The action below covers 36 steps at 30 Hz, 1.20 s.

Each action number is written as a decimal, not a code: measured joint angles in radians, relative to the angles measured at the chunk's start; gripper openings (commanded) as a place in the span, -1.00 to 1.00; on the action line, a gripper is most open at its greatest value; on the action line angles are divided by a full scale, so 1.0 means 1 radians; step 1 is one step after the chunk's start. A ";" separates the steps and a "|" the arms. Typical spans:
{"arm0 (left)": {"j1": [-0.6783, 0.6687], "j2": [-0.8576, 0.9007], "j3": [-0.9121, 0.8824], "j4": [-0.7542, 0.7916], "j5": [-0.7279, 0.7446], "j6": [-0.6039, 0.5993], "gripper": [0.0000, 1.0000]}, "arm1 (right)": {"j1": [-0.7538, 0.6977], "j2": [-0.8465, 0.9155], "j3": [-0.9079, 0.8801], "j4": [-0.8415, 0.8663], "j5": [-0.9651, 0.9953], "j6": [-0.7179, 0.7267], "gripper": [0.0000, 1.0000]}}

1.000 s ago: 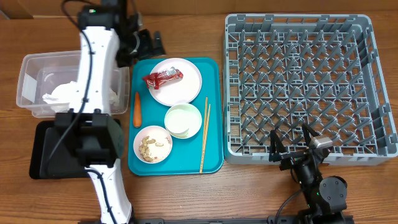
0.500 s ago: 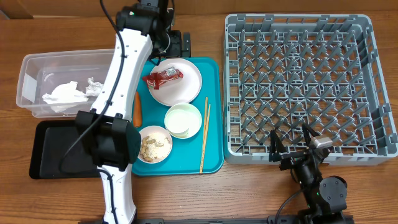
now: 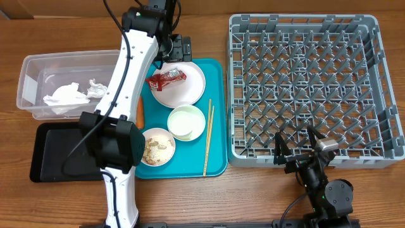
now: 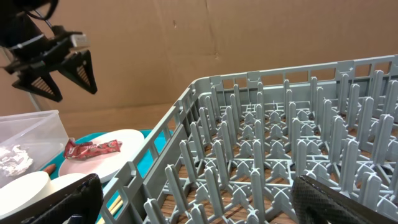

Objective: Sort waste into correct bins and load items into the dishwasher
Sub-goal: 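Move the left gripper back to the plate over the red wrapper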

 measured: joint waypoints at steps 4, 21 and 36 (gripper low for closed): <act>0.000 0.052 0.000 0.000 -0.003 -0.010 1.00 | 0.000 0.000 0.000 0.000 0.000 -0.001 1.00; 0.000 0.245 0.000 -0.010 -0.012 -0.014 1.00 | 0.000 0.000 0.000 0.000 0.000 0.000 1.00; 0.000 0.247 0.000 -0.004 -0.021 -0.014 1.00 | 0.000 0.000 0.000 0.000 0.000 0.000 1.00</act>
